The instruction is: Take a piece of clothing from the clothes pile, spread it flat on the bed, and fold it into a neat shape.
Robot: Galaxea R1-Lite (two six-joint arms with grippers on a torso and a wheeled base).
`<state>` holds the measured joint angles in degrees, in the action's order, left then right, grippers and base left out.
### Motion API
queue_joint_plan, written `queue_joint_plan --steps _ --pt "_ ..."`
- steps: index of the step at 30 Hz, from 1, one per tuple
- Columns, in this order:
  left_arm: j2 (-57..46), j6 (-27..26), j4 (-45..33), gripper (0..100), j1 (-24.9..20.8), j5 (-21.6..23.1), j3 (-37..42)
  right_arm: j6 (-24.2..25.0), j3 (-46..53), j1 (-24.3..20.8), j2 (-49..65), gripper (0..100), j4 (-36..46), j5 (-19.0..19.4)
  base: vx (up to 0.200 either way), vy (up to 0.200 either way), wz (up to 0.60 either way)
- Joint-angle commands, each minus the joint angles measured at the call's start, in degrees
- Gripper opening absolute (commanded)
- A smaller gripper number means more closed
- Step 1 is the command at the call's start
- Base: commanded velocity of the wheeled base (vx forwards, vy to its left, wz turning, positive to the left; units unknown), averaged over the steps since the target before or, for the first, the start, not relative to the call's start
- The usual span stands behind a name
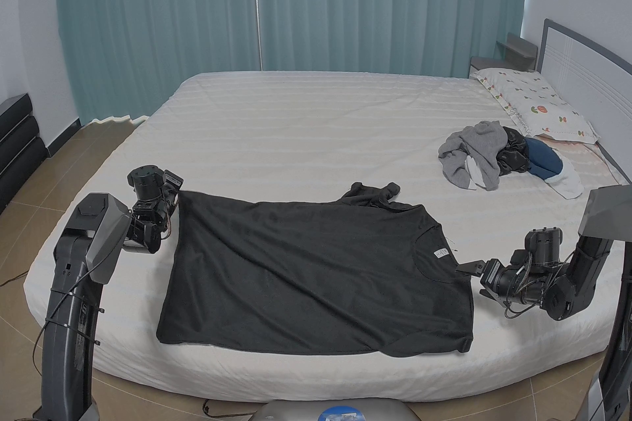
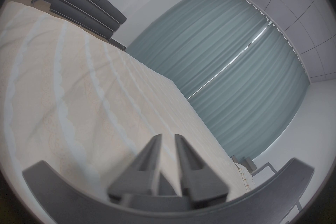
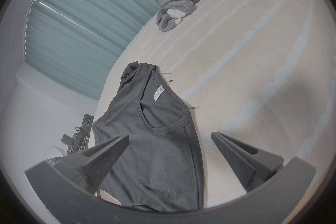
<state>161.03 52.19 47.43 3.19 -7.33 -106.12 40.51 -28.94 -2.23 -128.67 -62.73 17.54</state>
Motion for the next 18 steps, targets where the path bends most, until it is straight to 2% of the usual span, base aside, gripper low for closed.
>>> queue_joint_plan --steps 1,4,7,11,12,14,15,18 --pt "-0.8 0.0 0.1 100 -0.4 0.0 1.9 0.0 0.0 -0.1 0.2 100 0.0 0.0 0.000 0.000 0.00" --pt "-1.7 0.0 0.3 100 -0.4 0.0 3.4 0.0 0.0 -0.1 0.3 100 0.0 0.0 0.000 0.000 0.00" --pt "-4.8 0.5 1.4 100 -0.3 0.0 8.8 0.0 0.1 -0.1 0.4 100 0.0 -0.1 0.000 0.000 0.00" --pt "-12.8 0.7 6.4 100 -0.2 0.3 22.6 0.1 0.3 -0.1 1.7 100 0.0 0.0 0.000 0.000 0.00" --pt "-15.7 0.6 9.1 100 -0.3 0.4 28.5 0.1 0.5 -0.2 2.5 100 0.0 0.0 0.000 0.000 0.00" --pt "-18.1 0.6 11.1 100 -0.4 0.5 32.9 0.2 0.6 -0.5 3.3 100 0.1 0.0 0.000 0.000 0.00" --pt "-21.5 0.7 12.2 100 -0.6 2.4 37.8 0.2 0.7 -1.4 4.0 100 0.1 0.0 0.000 0.000 0.00" --pt "-26.6 0.8 12.9 100 -1.1 5.9 45.4 0.2 0.6 -2.8 4.2 100 0.1 -0.1 0.000 0.000 0.00"
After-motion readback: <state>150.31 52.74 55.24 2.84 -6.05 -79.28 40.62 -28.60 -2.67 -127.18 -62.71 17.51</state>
